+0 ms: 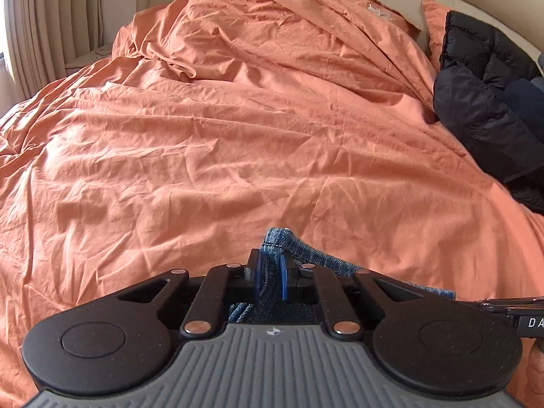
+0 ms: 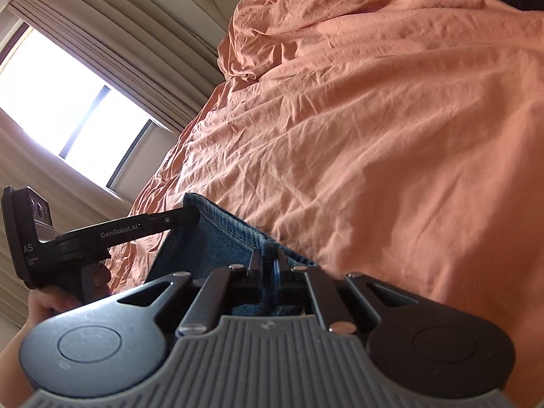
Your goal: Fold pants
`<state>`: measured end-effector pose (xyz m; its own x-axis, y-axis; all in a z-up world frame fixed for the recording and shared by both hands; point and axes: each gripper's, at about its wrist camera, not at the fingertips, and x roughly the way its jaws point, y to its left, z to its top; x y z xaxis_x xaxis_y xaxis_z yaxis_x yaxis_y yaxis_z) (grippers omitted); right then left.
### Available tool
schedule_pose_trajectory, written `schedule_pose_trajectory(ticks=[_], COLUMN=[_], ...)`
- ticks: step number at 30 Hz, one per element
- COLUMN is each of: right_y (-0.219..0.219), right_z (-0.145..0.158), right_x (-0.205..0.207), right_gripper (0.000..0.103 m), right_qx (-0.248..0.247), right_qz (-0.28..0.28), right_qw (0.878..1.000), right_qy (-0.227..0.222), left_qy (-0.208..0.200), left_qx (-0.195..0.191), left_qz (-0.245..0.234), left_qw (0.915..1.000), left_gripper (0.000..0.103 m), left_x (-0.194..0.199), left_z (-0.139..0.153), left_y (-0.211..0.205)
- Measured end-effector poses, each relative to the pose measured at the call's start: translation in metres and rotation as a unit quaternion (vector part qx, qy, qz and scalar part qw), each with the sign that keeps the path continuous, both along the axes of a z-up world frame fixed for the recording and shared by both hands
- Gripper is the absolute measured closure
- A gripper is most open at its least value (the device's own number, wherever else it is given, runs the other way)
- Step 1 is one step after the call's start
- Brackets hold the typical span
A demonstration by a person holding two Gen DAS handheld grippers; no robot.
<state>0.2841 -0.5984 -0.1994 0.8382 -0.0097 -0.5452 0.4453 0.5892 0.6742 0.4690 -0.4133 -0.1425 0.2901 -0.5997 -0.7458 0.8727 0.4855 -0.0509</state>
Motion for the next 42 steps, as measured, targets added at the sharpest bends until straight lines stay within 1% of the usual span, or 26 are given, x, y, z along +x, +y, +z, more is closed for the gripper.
schedule_pose_trajectory(ticks=[2,5,6,8,9,10,11,12,13,14,15,17,19,24,26,28,30,31,33,34,35,37,38,40,42], right_y=[-0.003,-0.005,-0.006,-0.007,-0.008,-0.01,-0.012,-0.013,-0.013,-0.011,-0.009,-0.005,-0.004,-0.005,-0.009,-0.014,-0.017,-0.017,-0.017,-0.016,-0.014,-0.009,-0.007,-0.004,-0.002], right_z=[-0.01,-0.024,-0.026,-0.028,-0.029,-0.029,-0.028,-0.027,-0.025,-0.023,-0.023,-0.028,-0.034,-0.044,-0.054,-0.062,-0.067,-0.071,-0.069,-0.064,-0.058,-0.046,-0.042,-0.035,-0.03], right_x=[0.003,0.008,0.01,0.011,0.01,0.008,0.005,0.003,-0.001,-0.004,-0.004,-0.003,-0.005,-0.004,0.0,0.002,0.004,0.005,0.004,0.003,0.003,0.003,0.004,0.005,0.006], right_gripper=[0.103,0.103,0.103,0.103,0.103,0.101,0.095,0.092,0.08,0.069,0.067,0.067,0.067,0.068,0.069,0.072,0.087,0.096,0.097,0.098,0.099,0.099,0.1,0.1,0.1], right_qx=[0.007,0.015,0.013,0.013,0.022,0.039,0.059,0.074,0.085,0.092,0.097,0.116,0.133,0.154,0.177,0.203,0.212,0.216,0.22,0.213,0.195,0.16,0.148,0.127,0.108], right_qz=[0.008,0.012,0.016,0.016,0.011,0.006,0.0,-0.003,-0.005,-0.006,-0.005,0.002,-0.005,-0.006,-0.002,0.001,-0.002,-0.002,-0.005,-0.003,0.001,0.01,0.013,0.019,0.025], right_qw=[1.0,1.0,1.0,1.0,1.0,0.999,0.998,0.997,0.996,0.996,0.995,0.993,0.991,0.988,0.984,0.979,0.977,0.976,0.974,0.976,0.979,0.985,0.987,0.989,0.991], right_qy=[0.008,0.013,0.012,0.011,0.007,0.004,0.0,-0.004,-0.008,-0.008,-0.006,0.008,0.019,0.014,-0.001,-0.025,-0.03,-0.034,-0.047,-0.052,-0.057,-0.065,-0.067,-0.071,-0.073], left_qy=[-0.003,0.009,0.008,0.008,0.007,0.01,0.011,0.008,0.002,0.0,0.002,0.008,0.02,0.037,0.061,0.081,0.087,0.091,0.097,0.094,0.087,0.067,0.058,0.046,0.038], left_qx=[0.026,0.031,0.035,0.044,0.047,0.042,0.032,0.023,0.016,0.011,0.007,-0.005,-0.01,-0.014,-0.015,-0.021,-0.024,-0.024,-0.021,-0.019,-0.012,0.01,0.021,0.045,0.057], left_qz=[-0.003,0.003,0.005,0.012,0.02,0.027,0.031,0.035,0.041,0.045,0.049,0.057,0.069,0.103,0.127,0.152,0.183,0.197,0.222,0.233,0.243,0.261,0.273,0.294,0.316], left_qw=[0.9997,0.9995,0.9993,0.9989,0.9987,0.9987,0.999,0.9991,0.999,0.9989,0.9988,0.9983,0.9973,0.9939,0.99,0.9848,0.9789,0.976,0.9699,0.9678,0.9662,0.963,0.9599,0.9536,0.9462], left_gripper=[0.092,0.091,0.089,0.079,0.069,0.064,0.063,0.059,0.055,0.055,0.055,0.055,0.055,0.055,0.055,0.056,0.058,0.062,0.067,0.071,0.071,0.078,0.08,0.088,0.093], left_x=[0.002,0.009,0.01,0.012,0.013,0.013,0.013,0.012,0.01,0.008,0.007,0.003,-0.002,-0.017,-0.021,-0.024,-0.029,-0.031,-0.037,-0.04,-0.044,-0.05,-0.052,-0.048,-0.038], left_z=[-0.014,-0.022,-0.024,-0.028,-0.028,-0.026,-0.023,-0.019,-0.011,-0.005,0.001,0.012,0.022,0.039,0.039,0.037,0.032,0.03,0.025,0.023,0.021,0.013,0.008,-0.005,-0.015], left_y=[-0.005,-0.006,-0.006,-0.008,-0.008,-0.006,-0.003,-0.001,0.003,0.007,0.012,0.025,0.043,0.1,0.126,0.153,0.179,0.191,0.212,0.22,0.226,0.235,0.239,0.247,0.253])
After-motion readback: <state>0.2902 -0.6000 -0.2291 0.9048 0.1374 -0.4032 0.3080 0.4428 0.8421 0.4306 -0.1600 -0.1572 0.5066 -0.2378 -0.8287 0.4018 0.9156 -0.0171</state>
